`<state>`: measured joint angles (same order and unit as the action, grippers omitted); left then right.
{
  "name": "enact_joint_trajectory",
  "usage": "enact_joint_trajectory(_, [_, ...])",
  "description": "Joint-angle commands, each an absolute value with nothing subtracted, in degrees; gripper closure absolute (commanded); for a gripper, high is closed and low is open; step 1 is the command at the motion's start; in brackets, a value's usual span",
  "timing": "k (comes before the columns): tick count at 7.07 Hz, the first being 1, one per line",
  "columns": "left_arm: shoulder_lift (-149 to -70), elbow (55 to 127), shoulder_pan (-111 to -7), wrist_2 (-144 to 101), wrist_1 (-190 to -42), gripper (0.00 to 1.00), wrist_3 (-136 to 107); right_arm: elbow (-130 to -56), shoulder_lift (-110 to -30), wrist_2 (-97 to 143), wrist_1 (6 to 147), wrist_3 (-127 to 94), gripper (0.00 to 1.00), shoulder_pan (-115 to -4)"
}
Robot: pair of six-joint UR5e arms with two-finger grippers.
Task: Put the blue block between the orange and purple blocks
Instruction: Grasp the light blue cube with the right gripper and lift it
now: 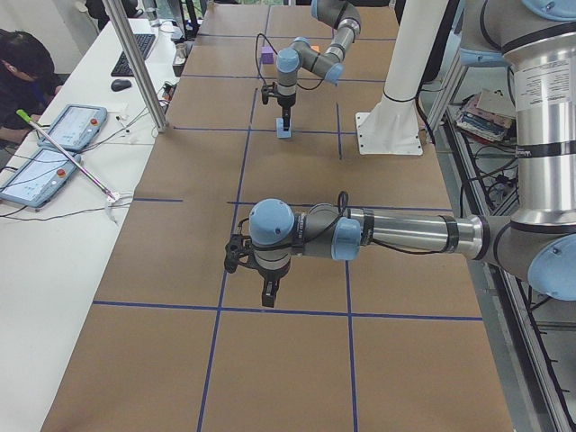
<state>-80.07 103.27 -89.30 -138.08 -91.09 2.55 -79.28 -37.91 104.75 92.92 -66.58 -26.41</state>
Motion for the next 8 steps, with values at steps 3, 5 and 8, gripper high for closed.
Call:
enact_joint_trajectory(3, [-80.1, 103.3, -89.3, -138.2, -91.1, 0.0, 2.5, -76.7, -37.1, 103.1, 90.7, -67.4, 0.3, -25.8])
enact_joint_trajectory(5, [-80.1, 103.4, -89.4, -138.2, -91.1, 0.0, 2.5, -76.8, -36.1, 103.5, 90.0, -67.5, 0.64, -26.0])
enact_joint_trajectory(8, [-80.1, 103.9, -89.4, -138.2, -91.1, 0.0, 2.6, -85.8, -42.5, 108.6, 95.1, -65.4, 0.69, -33.3])
